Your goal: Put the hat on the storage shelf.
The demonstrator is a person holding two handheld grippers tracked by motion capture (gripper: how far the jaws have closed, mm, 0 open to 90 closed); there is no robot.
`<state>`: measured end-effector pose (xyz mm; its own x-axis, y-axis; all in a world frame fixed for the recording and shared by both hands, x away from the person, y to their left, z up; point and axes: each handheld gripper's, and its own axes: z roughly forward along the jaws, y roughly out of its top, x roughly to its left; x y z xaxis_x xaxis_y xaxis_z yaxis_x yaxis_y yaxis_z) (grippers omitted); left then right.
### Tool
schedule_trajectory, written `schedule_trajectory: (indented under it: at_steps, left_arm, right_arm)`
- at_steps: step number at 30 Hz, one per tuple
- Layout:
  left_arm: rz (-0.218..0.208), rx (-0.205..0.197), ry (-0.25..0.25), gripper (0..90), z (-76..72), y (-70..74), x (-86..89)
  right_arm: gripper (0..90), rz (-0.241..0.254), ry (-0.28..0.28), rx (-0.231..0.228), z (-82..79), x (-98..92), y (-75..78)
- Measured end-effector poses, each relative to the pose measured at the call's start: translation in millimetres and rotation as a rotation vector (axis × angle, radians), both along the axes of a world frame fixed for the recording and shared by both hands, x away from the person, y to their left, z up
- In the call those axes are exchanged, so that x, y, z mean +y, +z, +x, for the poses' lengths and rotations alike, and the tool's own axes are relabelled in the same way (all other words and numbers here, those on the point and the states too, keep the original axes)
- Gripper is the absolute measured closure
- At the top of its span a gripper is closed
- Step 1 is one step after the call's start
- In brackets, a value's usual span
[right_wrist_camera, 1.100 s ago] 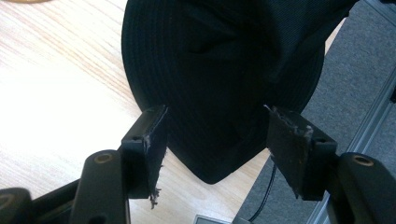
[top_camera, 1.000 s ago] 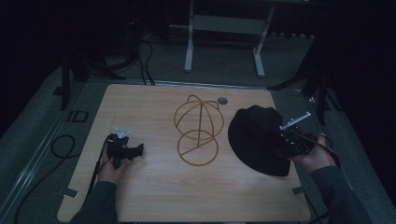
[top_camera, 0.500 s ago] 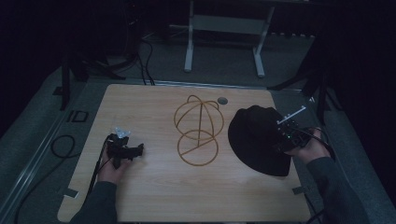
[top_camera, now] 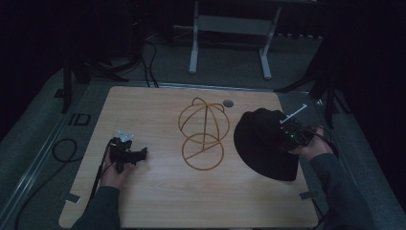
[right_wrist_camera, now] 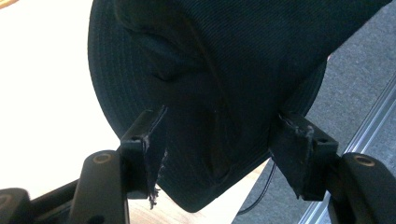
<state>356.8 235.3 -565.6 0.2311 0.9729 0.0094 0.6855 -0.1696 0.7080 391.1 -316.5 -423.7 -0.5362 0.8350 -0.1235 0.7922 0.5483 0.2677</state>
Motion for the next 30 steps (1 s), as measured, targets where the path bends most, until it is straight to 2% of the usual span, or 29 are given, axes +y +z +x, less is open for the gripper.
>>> schedule_trajectory:
  at_steps: [9, 19, 27, 30]
  left_arm:
    - [0.001, 0.000, -0.001, 13.3, 0.0, 0.0, 0.1]
    - [0.000, 0.000, 0.000, 13.3, 0.0, 0.0, 0.0]
    - [0.000, 0.000, -0.001, 13.2, 0.0, 0.0, 0.1]
    - [0.000, 0.000, -0.001, 13.2, 0.0, 0.0, 0.1]
  right_arm:
    - [37.5, 0.009, -0.011, 0.052, 17.1, -0.3, -5.8]
    - [37.7, -0.018, -0.014, 0.107, 33.2, 2.0, -9.7]
    - [38.1, -0.029, -0.024, 0.172, 47.5, 2.2, -16.0]
    - [41.2, -0.015, -0.028, 0.196, 51.6, 0.6, -16.8]
